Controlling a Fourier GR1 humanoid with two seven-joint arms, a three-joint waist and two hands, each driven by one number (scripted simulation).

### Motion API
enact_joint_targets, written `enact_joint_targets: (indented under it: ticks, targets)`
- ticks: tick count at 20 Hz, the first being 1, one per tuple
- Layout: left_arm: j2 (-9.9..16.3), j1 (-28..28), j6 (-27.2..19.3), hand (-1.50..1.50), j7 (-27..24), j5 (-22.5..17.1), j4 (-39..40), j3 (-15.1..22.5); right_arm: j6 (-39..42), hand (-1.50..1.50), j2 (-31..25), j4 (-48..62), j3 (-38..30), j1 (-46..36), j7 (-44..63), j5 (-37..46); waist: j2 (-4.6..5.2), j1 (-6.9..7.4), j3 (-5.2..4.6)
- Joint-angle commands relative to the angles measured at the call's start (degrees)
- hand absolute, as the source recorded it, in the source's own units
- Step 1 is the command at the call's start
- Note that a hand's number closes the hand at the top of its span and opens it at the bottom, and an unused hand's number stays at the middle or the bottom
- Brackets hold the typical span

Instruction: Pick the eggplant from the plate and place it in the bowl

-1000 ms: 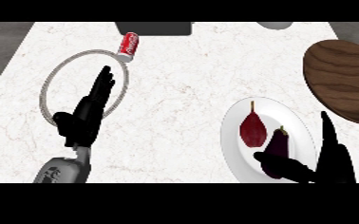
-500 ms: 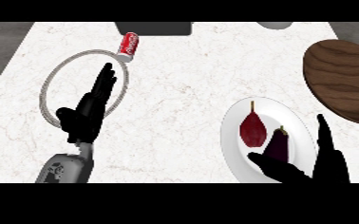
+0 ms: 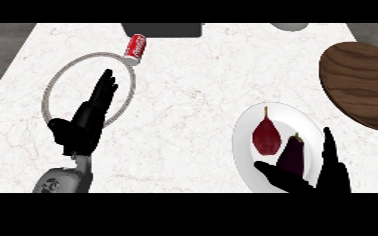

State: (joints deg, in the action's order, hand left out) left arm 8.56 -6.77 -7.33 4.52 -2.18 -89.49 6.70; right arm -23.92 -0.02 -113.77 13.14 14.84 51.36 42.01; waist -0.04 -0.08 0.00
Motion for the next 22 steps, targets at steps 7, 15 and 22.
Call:
enact_joint_targets:
  ticks: [7, 15, 22]
  targets:
    - [-0.8, -0.4, 2.1, 0.00, -0.6, 1.1, 0.1, -2.3, -5.9, -1.50, -0.7, 14.5, -4.8, -3.0, -9.7, -5.3, 0.05, 0.04, 0.00]
    - [-2.7, -2.7, 0.5, 0.00, 1.9, 3.3, 1.6, -2.1, -1.3, -1.50, -1.9, 15.5, -3.7, -0.9, -2.7, 1.1, 0.04, -0.08, -0.01]
    - [-1.5, 0.8, 3.4, 0.00, 0.7, 2.4, -1.3, -2.7, 5.4, 1.50, -5.7, 19.0, -4.8, -5.9, -9.5, -6.2, 0.00, 0.32, 0.00]
